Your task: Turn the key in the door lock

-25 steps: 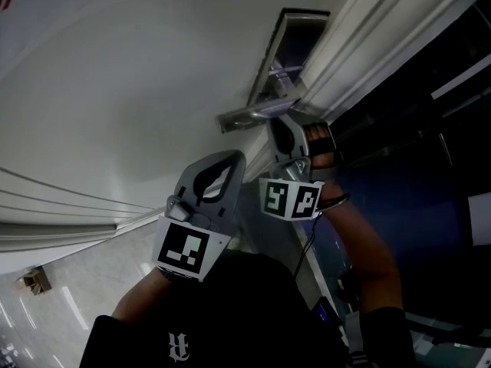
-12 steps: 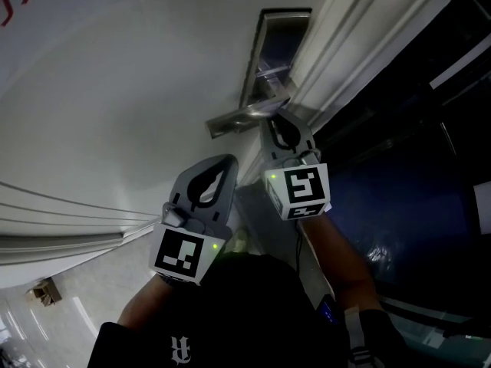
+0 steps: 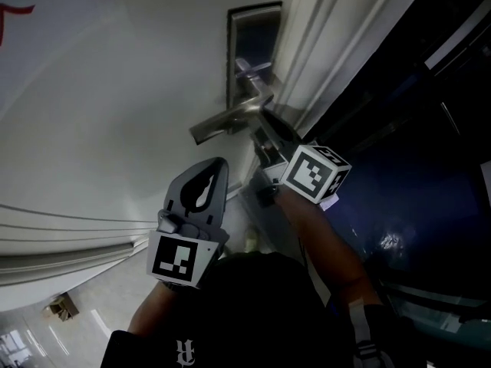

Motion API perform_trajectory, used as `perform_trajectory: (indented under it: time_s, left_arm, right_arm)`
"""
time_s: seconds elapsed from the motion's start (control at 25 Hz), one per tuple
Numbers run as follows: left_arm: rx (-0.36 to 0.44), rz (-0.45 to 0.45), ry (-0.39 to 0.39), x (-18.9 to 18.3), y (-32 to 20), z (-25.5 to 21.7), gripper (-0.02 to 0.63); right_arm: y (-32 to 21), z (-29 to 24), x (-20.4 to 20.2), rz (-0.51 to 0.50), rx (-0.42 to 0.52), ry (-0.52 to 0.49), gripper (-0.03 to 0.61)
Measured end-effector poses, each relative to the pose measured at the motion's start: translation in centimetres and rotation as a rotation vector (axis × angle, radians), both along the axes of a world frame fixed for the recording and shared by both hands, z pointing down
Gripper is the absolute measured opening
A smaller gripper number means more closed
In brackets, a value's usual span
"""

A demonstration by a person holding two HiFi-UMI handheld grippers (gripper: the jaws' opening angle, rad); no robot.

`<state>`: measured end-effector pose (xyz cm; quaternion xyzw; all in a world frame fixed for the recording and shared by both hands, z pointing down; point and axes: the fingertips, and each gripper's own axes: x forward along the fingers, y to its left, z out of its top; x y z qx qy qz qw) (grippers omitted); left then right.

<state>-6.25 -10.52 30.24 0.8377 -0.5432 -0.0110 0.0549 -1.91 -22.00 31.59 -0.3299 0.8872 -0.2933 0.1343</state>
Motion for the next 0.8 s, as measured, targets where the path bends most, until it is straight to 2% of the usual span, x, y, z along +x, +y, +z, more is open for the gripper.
perform_trajectory:
  time_s: [0.16,0.36,0.48,0.6,0.8]
  left_arm:
    - [-0.002,0.001,-0.004,0.1,-0.1,0.1,0.008]
    - [-0.002,0.002,-0.012,0.1,0.0,0.0,0.008]
    - [0.002,0.004,-0.019,0.2,0.0,-0.1,0.008]
    - [0.005,0.005,-0.023,0.3,0.0,-0.3,0.008]
    - [0.006,0.005,-0.023,0.3,0.0,-0.4,0.008]
  right_arm:
    - [-0.3,-0.3,0.0,-0.052,-0.107,-0.167,0.023]
    - [-0.6,1.4,0.6,-0.067,-0.349,-0.389,0.023]
    - [-0.5,1.4,0.4,-0.111,-0.440,-0.537,0.023]
    - [-0.5,1.4,0.3,-0.145,-0.490,-0.631,0.023]
    - [-0.5,1.2,0.1,-0.176,-0.503,-0.674,0.023]
